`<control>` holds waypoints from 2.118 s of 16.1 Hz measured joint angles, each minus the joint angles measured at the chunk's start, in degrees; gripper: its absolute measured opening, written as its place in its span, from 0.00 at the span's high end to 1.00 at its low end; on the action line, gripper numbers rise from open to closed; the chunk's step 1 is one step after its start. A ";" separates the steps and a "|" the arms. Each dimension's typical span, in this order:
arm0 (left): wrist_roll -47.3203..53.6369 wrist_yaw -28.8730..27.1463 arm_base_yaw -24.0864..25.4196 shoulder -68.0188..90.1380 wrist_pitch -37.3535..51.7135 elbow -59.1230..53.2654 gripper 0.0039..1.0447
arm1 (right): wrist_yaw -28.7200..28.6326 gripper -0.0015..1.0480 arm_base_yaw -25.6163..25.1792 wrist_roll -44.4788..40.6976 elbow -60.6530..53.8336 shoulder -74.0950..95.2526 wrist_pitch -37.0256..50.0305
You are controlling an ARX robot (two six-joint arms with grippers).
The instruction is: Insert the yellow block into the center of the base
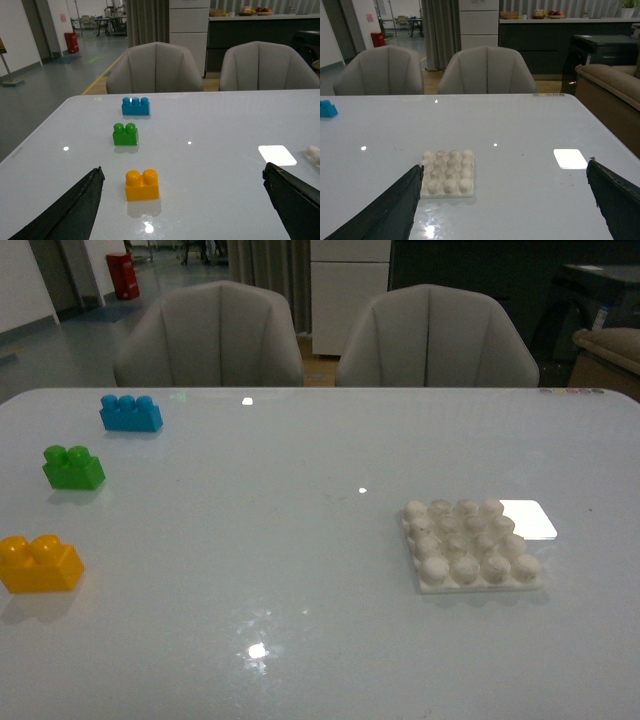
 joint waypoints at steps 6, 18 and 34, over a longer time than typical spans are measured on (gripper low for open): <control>0.00 0.00 0.00 0.00 0.00 0.00 0.06 | 0.00 0.06 0.00 0.00 0.00 0.00 -0.02; 0.00 0.00 0.00 0.00 0.00 0.00 0.06 | 3.06 0.06 -1.57 -1.03 53.96 98.12 21.27; 0.00 0.00 0.00 0.00 0.00 0.00 0.06 | -7.10 0.06 4.92 5.84 72.17 128.06 4.22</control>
